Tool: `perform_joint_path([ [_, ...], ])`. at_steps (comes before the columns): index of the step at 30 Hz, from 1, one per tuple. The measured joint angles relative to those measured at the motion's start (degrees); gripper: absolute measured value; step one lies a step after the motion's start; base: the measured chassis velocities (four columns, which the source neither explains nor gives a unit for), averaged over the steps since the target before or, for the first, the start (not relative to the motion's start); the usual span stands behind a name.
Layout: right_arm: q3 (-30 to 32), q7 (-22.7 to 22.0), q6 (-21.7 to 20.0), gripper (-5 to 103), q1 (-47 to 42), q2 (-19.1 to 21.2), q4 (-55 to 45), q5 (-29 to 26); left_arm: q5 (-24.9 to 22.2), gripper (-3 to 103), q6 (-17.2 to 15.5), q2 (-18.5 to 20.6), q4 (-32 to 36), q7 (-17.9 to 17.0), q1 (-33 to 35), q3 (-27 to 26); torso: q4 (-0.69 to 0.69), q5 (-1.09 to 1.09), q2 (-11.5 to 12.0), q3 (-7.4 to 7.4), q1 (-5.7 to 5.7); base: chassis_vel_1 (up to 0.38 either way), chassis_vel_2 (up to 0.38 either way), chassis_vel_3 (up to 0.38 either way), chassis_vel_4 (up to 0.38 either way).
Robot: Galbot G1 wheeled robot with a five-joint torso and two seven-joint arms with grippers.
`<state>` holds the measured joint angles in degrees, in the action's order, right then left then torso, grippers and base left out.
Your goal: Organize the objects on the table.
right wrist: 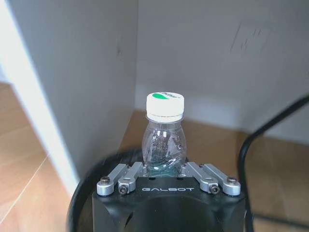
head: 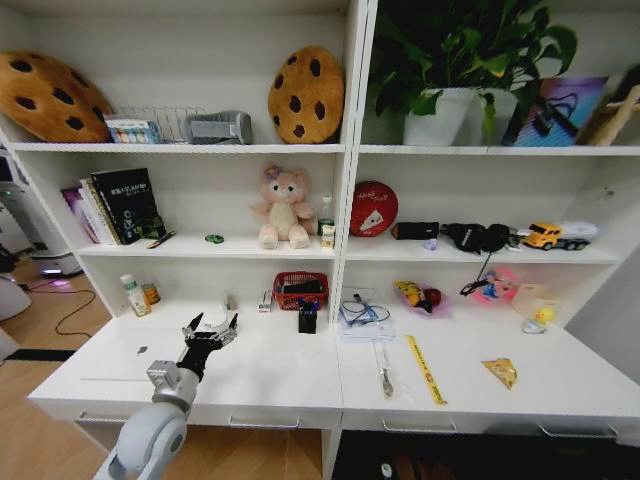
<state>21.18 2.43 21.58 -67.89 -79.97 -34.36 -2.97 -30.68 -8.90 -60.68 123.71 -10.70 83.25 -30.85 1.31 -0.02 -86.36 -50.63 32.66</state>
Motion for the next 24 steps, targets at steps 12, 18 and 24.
perform_joint_path([
  [12,0.0,-6.15,-4.87,37,1.94,-0.99,-3.04,2.22,0.0,100,0.0,0.0,0.0,0.01,0.0,0.0,0.02,0.03,0.0,0.0,0.01,0.0,0.0,0.0,0.0],
  [18,-0.04,-7.75,-5.45,59,0.55,-0.77,-4.38,2.42,0.0,100,0.0,0.0,0.0,0.01,0.0,0.0,0.02,0.02,0.0,0.0,0.01,0.0,0.0,0.0,0.0],
  [24,-0.1,-9.46,-5.33,80,-0.66,-0.86,-5.13,2.55,0.0,100,0.0,0.0,0.0,0.02,0.0,0.0,0.02,0.02,0.0,0.0,0.01,0.0,0.0,0.0,0.0],
])
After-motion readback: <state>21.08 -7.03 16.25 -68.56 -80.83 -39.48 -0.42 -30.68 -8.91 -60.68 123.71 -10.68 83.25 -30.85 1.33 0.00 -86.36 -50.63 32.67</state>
